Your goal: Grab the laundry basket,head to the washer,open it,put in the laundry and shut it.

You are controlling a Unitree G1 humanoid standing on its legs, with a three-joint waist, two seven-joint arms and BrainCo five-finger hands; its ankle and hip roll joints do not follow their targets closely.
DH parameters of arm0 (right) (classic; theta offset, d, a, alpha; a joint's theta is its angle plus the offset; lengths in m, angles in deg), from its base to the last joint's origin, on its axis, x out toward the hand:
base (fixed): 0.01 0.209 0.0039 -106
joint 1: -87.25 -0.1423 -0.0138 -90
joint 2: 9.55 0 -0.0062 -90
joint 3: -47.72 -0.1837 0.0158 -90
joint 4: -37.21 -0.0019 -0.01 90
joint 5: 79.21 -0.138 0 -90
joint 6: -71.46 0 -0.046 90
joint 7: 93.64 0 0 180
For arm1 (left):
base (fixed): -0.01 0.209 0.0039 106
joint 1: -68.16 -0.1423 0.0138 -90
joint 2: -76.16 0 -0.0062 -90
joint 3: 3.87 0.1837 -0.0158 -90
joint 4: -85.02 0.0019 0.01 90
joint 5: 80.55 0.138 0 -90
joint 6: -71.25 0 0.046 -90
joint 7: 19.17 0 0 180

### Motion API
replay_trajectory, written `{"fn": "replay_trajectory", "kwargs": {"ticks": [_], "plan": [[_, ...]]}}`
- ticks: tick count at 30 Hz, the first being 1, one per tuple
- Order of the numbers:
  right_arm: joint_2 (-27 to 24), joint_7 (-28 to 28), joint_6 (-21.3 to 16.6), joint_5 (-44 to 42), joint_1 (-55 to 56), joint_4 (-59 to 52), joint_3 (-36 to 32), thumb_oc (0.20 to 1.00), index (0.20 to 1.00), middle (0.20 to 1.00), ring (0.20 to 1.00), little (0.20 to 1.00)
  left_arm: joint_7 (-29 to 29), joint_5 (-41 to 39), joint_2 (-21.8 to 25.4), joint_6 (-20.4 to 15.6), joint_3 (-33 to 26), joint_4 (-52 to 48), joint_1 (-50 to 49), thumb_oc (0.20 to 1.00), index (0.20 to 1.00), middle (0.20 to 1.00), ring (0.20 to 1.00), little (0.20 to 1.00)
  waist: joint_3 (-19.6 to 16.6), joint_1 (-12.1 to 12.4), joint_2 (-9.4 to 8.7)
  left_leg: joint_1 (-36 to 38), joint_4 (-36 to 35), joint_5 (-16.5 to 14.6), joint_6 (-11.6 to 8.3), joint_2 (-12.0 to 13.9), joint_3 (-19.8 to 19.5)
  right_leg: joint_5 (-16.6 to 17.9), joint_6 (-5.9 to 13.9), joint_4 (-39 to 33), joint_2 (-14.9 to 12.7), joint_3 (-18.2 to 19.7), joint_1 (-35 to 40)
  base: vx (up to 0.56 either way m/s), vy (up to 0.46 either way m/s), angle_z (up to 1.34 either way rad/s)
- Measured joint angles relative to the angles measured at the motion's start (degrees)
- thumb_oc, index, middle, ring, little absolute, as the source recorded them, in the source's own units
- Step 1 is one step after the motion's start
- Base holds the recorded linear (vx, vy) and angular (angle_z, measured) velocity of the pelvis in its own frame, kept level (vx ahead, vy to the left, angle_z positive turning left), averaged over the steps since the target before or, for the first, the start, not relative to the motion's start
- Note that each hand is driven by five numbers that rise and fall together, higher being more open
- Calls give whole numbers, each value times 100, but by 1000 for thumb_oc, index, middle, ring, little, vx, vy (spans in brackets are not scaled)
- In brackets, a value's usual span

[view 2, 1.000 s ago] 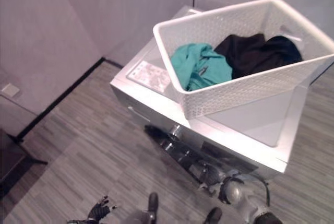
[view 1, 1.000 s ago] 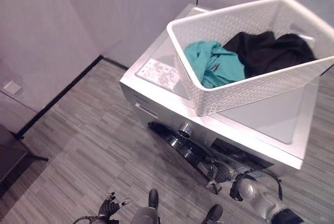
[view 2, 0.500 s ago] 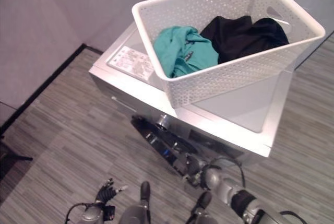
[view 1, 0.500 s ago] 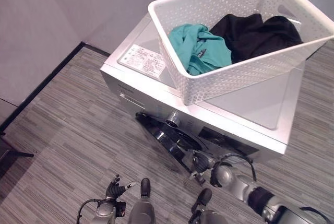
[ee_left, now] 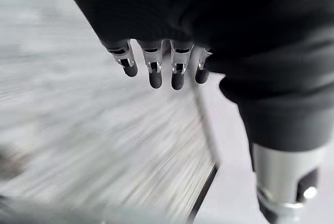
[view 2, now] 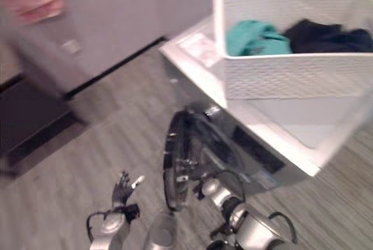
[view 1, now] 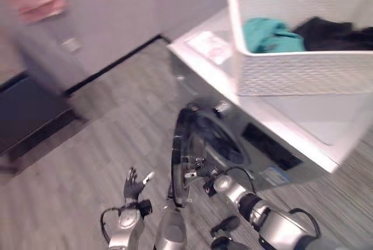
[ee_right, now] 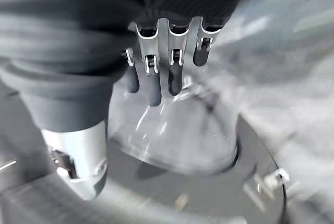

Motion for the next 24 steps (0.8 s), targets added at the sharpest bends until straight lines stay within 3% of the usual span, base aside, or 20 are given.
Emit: {"fn": "replay_trajectory", "kwargs": {"ticks": [1, 2, 3, 5, 7, 8, 9, 10, 11, 12, 14, 15, 16, 17, 18, 19, 21, 23, 24], "plan": [[38, 2, -73, -170, -42, 37, -161, 1000, 1000, 1000, 1000, 1000, -49, 172, 136, 21, -55, -411, -179, 1000, 1000, 1000, 1000, 1000, -112, 195, 169, 161, -200, -22, 176, 147, -77, -151, -69, 495, 32, 90, -114, 142, 40, 47], [111, 12, -141, -251, -69, 47, -342, 1000, 1000, 1000, 1000, 1000, -102, 272, 360, 44, -85, -844, -171, 1000, 1000, 1000, 1000, 1000, -91, 269, 90, 114, -186, 35, 192, 104, -195, -358, -134, 1196, -155, 353, -288, 75, 30, 74], [141, 27, -163, -340, -71, 45, -467, 1000, 1000, 1000, 1000, 1000, -147, 393, 611, 9, -138, -1212, -134, 1000, 1000, 1000, 1000, 1000, -70, 247, -78, 134, -232, 28, 179, 16, -322, -622, -148, 1329, -263, 431, -325, 113, 73, 115], [145, -75, -216, -382, 244, -46, -610, 1000, 1000, 1000, 1000, 1000, 14, 478, 1296, 1, -306, -1949, -307, 1000, 1000, 1000, 1000, 1000, -116, 293, -596, 139, 176, 16, 170, -91, -295, -647, -105, 1171, -408, 424, -313, 74, 103, 80], [14, -103, -230, -322, 584, -43, -598, 1000, 1000, 1000, 1000, 1000, 391, 266, 1493, -52, -256, -2086, -352, 1000, 1000, 1000, 1000, 1000, -293, 234, -552, 547, 44, -182, 185, -31, -239, -515, 82, 879, -304, 439, -258, 47, 89, 5], [-93, -139, -202, -186, 724, -61, -608, 1000, 1000, 1000, 1000, 1000, 745, -47, 1498, -45, -191, -2159, -362, 1000, 1000, 1000, 1000, 1000, -390, 150, -399, 757, -293, -292, 253, 92, -120, -387, 137, 756, -224, 439, -216, 128, 178, -12], [-282, -280, -160, 110, 1050, -29, -619, 1000, 1000, 1000, 1000, 1000, 1473, -640, 1613, 62, -168, -2282, -289, 1000, 1000, 1000, 1000, 1000, -307, -36, -481, 858, -473, -198, 288, -71, 60, -113, 148, 566, -313, 565, -227, 139, 181, -20], [-336, -455, -132, 369, 1267, 76, -675, 1000, 1000, 1000, 1000, 1000, 1965, -1219, 1970, 252, 42, -2463, -292, 1000, 1000, 1000, 1000, 1000, -300, -147, -558, 921, -468, -228, 338, -153, 164, 41, 137, 452, -329, 732, -218, 150, 159, -56], [-437, -656, -117, 716, 1637, 186, -697, 1000, 1000, 1000, 1000, 1000, 2780, -1825, 2688, 534, 506, -2766, -260, 1000, 1000, 1000, 1000, 1000, -357, -333, -669, 1045, -474, -283, 415, -246, 359, 182, 99, 343, -370, 966, -190, 76, 70, -68], [-545, -766, -96, 911, 1835, 250, -690, 1000, 1000, 1000, 1000, 1000, 3228, -2044, 3069, 680, 742, -2913, -188, 1000, 1000, 1000, 1000, 1000, -402, -463, -707, 1129, -478, -330, 457, -285, 506, 240, 71, 229, -394, 1060, -138, 113, 93, -75], [-774, -899, 8, 1218, 2241, 430, -726, 1000, 1000, 1000, 1000, 1000, 3816, -2228, 3442, 882, 1084, -2987, 138, 1000, 1000, 1000, 1000, 1000, -440, -710, -717, 1228, -528, -391, 531, -289, 706, 252, 86, 84, -383, 1059, 12, 104, 98, -55], [-878, -1015, 16, 1612, 2504, 744, -1023, 1000, 1000, 1000, 1000, 1000, 4211, -2375, 4415, 1102, 2340, -3303, 1112, 1000, 1000, 1000, 1000, 1000, -445, -869, -762, 1237, -515, -407, 549, -253, 801, 158, 15, 555, -495, 1086, -170, 66, 74, -33], [-932, -1026, 81, 1729, 2527, 943, -1046, 1000, 1000, 1000, 1000, 1000, 4500, -2371, 4780, 1198, 2669, -3505, 1379, 1000, 1000, 1000, 1000, 1000, -488, -1056, -872, 1282, -499, -415, 542, -258, 815, 106, 68, 700, -560, 1092, -254, 88, 102, -23], [-957, -1087, 73, 1948, 2665, 1041, -1013, 1000, 1000, 1000, 1000, 1000, 4877, -2406, 5055, 1235, 3177, -3444, 1768, 1000, 1000, 1000, 1000, 1000, -575, -1222, -882, 1308, -502, -418, 536, -301, 824, 148, -32, 636, -548, 1148, -233, 49, 62, -28], [-1138, -1106, 76, 2101, 2725, 1074, -1039, 1000, 1000, 1000, 1000, 1000, 5044, -2413, 5067, 1349, 3608, -3214, 2093, 1000, 1000, 1000, 1000, 1000, -628, -1345, -886, 1364, -508, -440, 517, -258, 832, 210, -41, 514, -480, 1235, -204, 96, 124, -40], [-1359, -1108, 37, 2309, 2730, 1144, -1059, 1000, 1000, 1000, 1000, 1000, 5270, -2413, 4956, 1427, 4231, -2773, 2543, 1000, 1000, 1000, 1000, 1000, -723, -1554, -781, 1332, -564, -455, 479, -268, 842, 428, -55, 155, -351, 1292, -148, 73, 96, -39], [-1530, -1100, 12, 2435, 2677, 1182, -1079, 1000, 1000, 1000, 1000, 1000, 5463, -2415, 4931, 1491, 4969, -2345, 3055, 1000, 1000, 1000, 1000, 1000, -688, -1692, -697, 1327, -533, -457, 478, -265, 986, 598, -116, 1, -310, 1401, -136, 55, 88, -40], [-1745, -1096, 27, 2544, 2798, 1223, -1083, 1000, 1000, 1000, 1000, 1000, 5623, -2230, 4606, 1465, 5253, -1723, 3248, 1000, 1000, 1000, 1000, 1000, -704, -1910, -655, 1333, -442, -557, 453, -271, 979, 556, -100, -6, -282, 1531, -127, 40, 101, -22], [-1760, -1090, 16, 2554, 2731, 1220, -1160, 1000, 1000, 1000, 1000, 1000, 5659, -1990, 4530, 1460, 5543, -1515, 3474, 1000, 1000, 1000, 1000, 1000, -713, -1883, -616, 1336, -498, -556, 455, -270, 969, 563, -100, 0, -278, 1511, -142, 30, 85, -3]]}}
